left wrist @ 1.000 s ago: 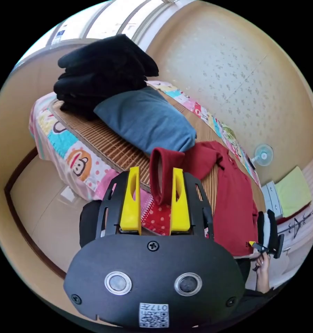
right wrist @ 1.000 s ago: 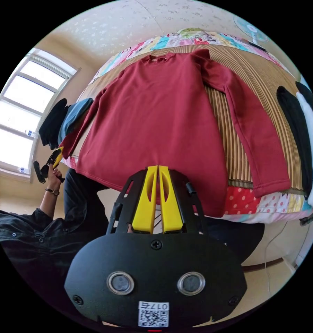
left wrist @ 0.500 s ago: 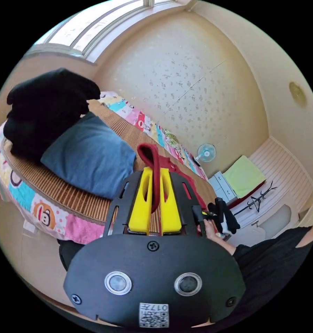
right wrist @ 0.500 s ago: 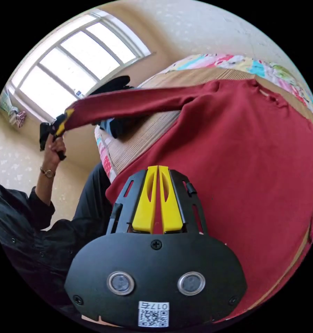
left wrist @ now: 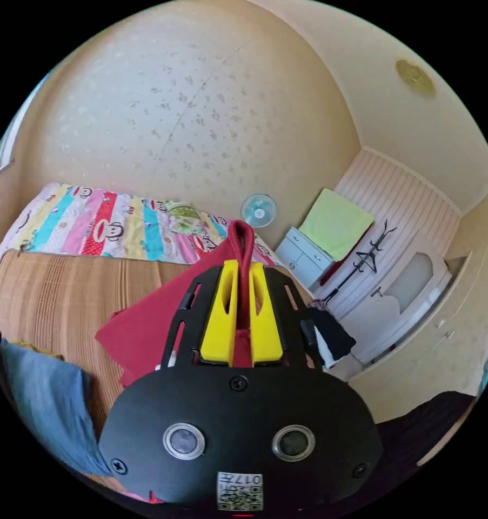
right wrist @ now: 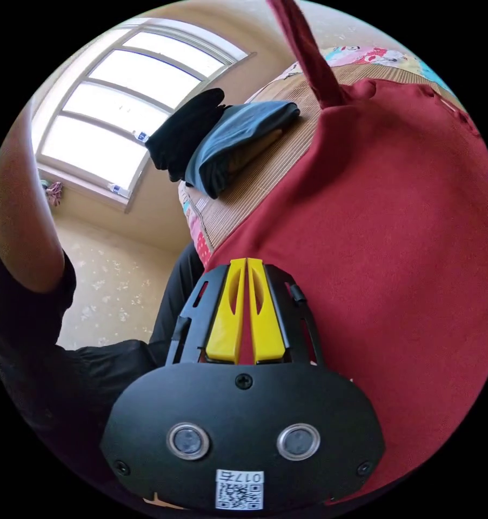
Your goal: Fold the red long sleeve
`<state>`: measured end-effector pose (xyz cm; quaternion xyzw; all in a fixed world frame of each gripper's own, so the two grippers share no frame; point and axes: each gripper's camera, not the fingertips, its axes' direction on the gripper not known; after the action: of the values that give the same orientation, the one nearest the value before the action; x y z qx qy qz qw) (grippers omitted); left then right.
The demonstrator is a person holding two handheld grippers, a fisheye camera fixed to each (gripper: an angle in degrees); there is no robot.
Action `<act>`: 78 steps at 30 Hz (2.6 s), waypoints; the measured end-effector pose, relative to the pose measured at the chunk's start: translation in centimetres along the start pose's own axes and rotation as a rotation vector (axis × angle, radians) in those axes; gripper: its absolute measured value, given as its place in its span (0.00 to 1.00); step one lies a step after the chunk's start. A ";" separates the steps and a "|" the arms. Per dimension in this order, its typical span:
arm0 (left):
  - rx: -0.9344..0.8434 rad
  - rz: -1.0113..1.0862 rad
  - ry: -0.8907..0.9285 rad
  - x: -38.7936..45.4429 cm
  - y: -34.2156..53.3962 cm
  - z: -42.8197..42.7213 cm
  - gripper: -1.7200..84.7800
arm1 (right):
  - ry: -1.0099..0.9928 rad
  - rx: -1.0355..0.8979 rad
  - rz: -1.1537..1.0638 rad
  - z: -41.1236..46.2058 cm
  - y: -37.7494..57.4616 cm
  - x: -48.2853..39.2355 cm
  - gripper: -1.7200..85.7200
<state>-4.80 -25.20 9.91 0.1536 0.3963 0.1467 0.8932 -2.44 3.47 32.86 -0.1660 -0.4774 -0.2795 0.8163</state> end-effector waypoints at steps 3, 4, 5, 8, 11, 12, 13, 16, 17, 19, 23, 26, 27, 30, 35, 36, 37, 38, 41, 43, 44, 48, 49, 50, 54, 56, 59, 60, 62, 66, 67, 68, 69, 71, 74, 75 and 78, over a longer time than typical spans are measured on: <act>-0.277 -0.040 0.078 -0.7 2.5 12.9 0.12 | 0.030 -0.019 -0.019 -2.1 4.0 -0.4 0.03; -0.335 -0.061 0.136 -1.5 4.8 15.4 0.14 | 0.064 -0.020 -0.013 -3.3 6.0 -0.4 0.03; -0.340 -0.067 0.157 -1.8 6.0 15.8 0.15 | 0.105 -0.009 -0.001 -4.8 8.2 -0.3 0.03; -0.302 -0.111 0.114 -4.0 12.7 12.9 0.15 | 0.201 0.049 0.091 -9.1 14.0 0.9 0.03; -0.231 -0.170 -0.093 -5.9 19.3 4.9 0.15 | 0.249 0.153 0.221 -13.9 19.1 2.5 0.03; -0.223 -0.211 -0.224 -6.6 21.7 1.5 0.15 | 0.259 0.182 0.250 -14.9 20.0 2.8 0.04; -0.249 -0.266 -0.351 -7.5 23.9 -1.4 0.15 | 0.285 0.242 0.305 -16.6 21.5 3.3 0.04; -0.345 -0.407 -0.480 -10.1 28.3 -5.7 0.17 | 0.333 0.376 0.344 -19.5 24.3 4.2 0.05; -0.352 -0.429 -0.471 -10.4 29.0 -6.1 0.17 | 0.328 0.384 0.351 -19.7 24.7 4.8 0.05; -0.418 -0.467 -0.388 -11.3 31.3 -6.2 0.17 | 0.346 0.306 0.360 -19.0 24.5 5.9 0.06; -0.512 -0.380 -0.350 -10.1 33.2 -5.1 0.13 | 0.528 0.178 0.372 -16.9 24.9 5.5 0.06; -0.566 -0.354 -0.301 -9.4 34.5 -6.2 0.07 | 0.563 0.136 0.430 -16.8 26.3 4.2 0.05; -0.563 -0.392 -0.286 -9.7 35.2 -7.4 0.07 | 0.554 0.127 0.435 -16.8 26.7 4.0 0.05; -0.510 -0.496 -0.248 -10.5 37.2 -10.3 0.07 | 0.388 0.222 0.524 -18.7 30.1 4.2 0.06; -0.380 -0.571 -0.219 -10.7 37.8 -13.8 0.09 | -0.269 0.928 0.756 -25.0 41.3 10.3 0.15; -0.339 -0.549 -0.215 -10.4 37.4 -14.7 0.10 | -0.318 0.978 0.780 -25.4 42.1 11.2 0.16; -0.311 -0.532 -0.213 -10.2 36.9 -15.5 0.10 | -0.395 1.060 0.827 -26.2 43.3 12.8 0.17; -0.302 -0.529 -0.212 -10.1 36.6 -15.8 0.10 | -0.450 1.113 0.890 -26.8 44.2 14.2 0.18; -0.309 -0.586 -0.111 -10.5 35.5 -16.3 0.13 | -0.553 1.202 1.056 -27.6 45.2 17.1 0.19; -0.280 -0.600 -0.015 -10.1 34.6 -16.3 0.15 | -0.622 1.241 1.124 -27.8 45.3 18.6 0.19; -0.269 -0.598 0.004 -9.9 34.4 -16.3 0.16 | -0.667 1.255 1.173 -27.7 45.4 19.6 0.19; -0.244 -0.561 0.048 -8.7 33.3 -16.8 0.16 | -0.806 1.293 1.275 -27.4 45.8 22.2 0.16; -0.238 -0.550 0.046 -8.5 33.2 -17.2 0.16 | -0.817 1.304 1.294 -27.6 45.9 22.7 0.14; -0.235 -0.546 0.044 -8.5 33.1 -17.4 0.16 | -0.784 1.302 1.315 -28.3 46.0 23.3 0.11; -0.198 -0.557 0.036 -9.3 33.4 -19.5 0.16 | -0.447 1.383 1.248 -34.8 45.0 22.5 0.07; -0.173 -0.562 0.032 -9.5 33.6 -20.6 0.16 | -0.009 1.318 1.019 -41.7 39.0 18.5 0.06; -0.155 -0.536 -0.025 -9.6 34.1 -21.1 0.15 | 0.542 1.007 0.559 -43.7 23.1 9.6 0.06; -0.178 -0.553 -0.051 -9.9 34.5 -20.5 0.15 | 0.567 0.961 0.483 -42.7 20.0 8.2 0.06; -0.200 -0.568 -0.043 -10.4 35.2 -19.1 0.15 | 0.507 0.793 0.220 -36.3 9.7 4.1 0.05; -0.210 -0.629 0.019 -10.5 36.6 -15.8 0.15 | 0.430 0.541 0.065 -22.3 0.9 2.8 0.05; -0.203 -0.634 0.033 -10.2 36.7 -15.3 0.15 | 0.413 0.419 0.073 -17.3 -0.5 4.0 0.05; -0.202 -0.632 0.037 -10.0 36.7 -15.2 0.15 | 0.379 0.251 0.121 -12.6 -1.4 5.8 0.05; -0.211 -0.620 0.037 -9.6 36.6 -14.9 0.15 | 0.368 0.168 0.153 -10.7 -1.6 6.7 0.04; -0.251 -0.590 0.007 -9.2 36.3 -14.5 0.15 | 0.326 0.225 0.150 -9.8 0.0 6.9 0.04; -0.302 -0.550 -0.075 -9.5 35.4 -14.1 0.15 | 0.328 0.286 0.231 -13.6 1.2 6.8 0.04; -0.304 -0.540 -0.085 -10.1 34.7 -13.6 0.16 | 0.342 0.315 0.232 -14.6 1.6 6.7 0.04; -0.267 -0.502 -0.129 -12.5 31.5 -11.7 0.16 | 0.460 0.441 0.264 -19.5 3.2 6.9 0.05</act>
<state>-26.05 0.47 23.02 -0.0591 0.3417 -0.0383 0.9372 15.64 -6.55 29.29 0.0214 -0.3041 -0.0915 0.9480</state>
